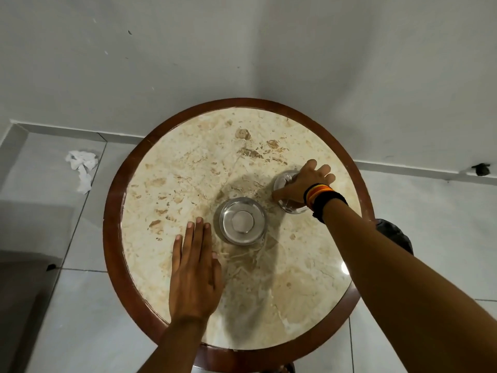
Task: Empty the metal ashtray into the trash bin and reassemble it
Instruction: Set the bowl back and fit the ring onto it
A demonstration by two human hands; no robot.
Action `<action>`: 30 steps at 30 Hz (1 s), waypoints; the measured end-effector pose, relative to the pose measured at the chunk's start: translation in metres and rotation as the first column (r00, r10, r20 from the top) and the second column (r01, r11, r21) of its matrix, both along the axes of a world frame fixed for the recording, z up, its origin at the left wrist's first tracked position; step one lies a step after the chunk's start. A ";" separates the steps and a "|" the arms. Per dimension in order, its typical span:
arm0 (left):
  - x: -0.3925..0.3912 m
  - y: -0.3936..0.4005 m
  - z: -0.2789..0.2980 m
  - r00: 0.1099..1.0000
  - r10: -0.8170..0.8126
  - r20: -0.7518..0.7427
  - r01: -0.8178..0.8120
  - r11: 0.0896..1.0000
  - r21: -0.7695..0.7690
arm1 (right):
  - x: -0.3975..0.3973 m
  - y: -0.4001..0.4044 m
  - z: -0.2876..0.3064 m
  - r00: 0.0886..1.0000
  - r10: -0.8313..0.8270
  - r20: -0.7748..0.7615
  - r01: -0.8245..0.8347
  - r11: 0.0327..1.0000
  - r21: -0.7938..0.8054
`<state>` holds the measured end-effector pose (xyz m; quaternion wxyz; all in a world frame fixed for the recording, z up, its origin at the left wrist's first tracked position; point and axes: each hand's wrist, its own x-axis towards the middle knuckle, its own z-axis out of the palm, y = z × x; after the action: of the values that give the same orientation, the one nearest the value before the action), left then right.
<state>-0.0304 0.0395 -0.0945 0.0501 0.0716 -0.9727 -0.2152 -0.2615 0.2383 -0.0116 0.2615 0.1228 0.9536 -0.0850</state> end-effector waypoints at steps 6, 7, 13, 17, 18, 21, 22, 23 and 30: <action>0.000 0.001 0.000 1.000 0.018 -0.011 -0.018 1.000 -0.009 | 0.036 -0.008 0.005 0.963 0.001 -0.268 -0.057 0.978 -0.199; 0.000 0.001 0.000 1.000 0.017 -0.010 -0.017 1.000 -0.017 | 0.042 -0.008 0.012 0.952 0.005 -0.306 -0.084 0.966 -0.246; 0.000 0.000 -0.006 1.000 0.000 -0.006 0.000 0.998 -0.069 | 0.087 -0.045 0.056 0.867 0.425 -0.261 -0.483 0.844 -0.231; 0.002 -0.001 -0.005 1.000 0.020 0.022 -0.019 0.999 -0.043 | 0.103 -0.074 0.038 0.784 0.603 -0.151 -0.617 0.782 -0.082; 0.002 -0.001 -0.005 1.000 0.016 0.022 -0.014 0.999 -0.047 | 0.104 -0.077 0.033 0.771 0.622 -0.133 -0.632 0.774 -0.042; 0.001 -0.001 -0.005 1.000 -0.003 0.005 0.003 0.998 -0.071 | 0.106 -0.082 0.022 0.757 0.645 -0.104 -0.647 0.762 0.024; 0.001 -0.001 -0.006 1.000 -0.006 -0.001 0.006 0.997 -0.076 | 0.106 -0.083 0.018 0.763 0.639 -0.098 -0.640 0.768 0.022; 0.000 -0.001 -0.005 1.000 -0.004 -0.005 0.003 0.997 -0.079 | 0.107 -0.085 0.017 0.769 0.632 -0.099 -0.633 0.774 0.024; 0.000 -0.001 -0.013 0.999 -0.004 -0.049 -0.001 0.995 -0.100 | 0.108 -0.079 0.004 0.814 0.568 -0.126 -0.579 0.811 -0.084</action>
<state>-0.0307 0.0388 -0.1078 0.0774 0.0629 -0.9808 -0.1679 -0.1539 0.1590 -0.0073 0.2363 -0.1904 0.9507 -0.0643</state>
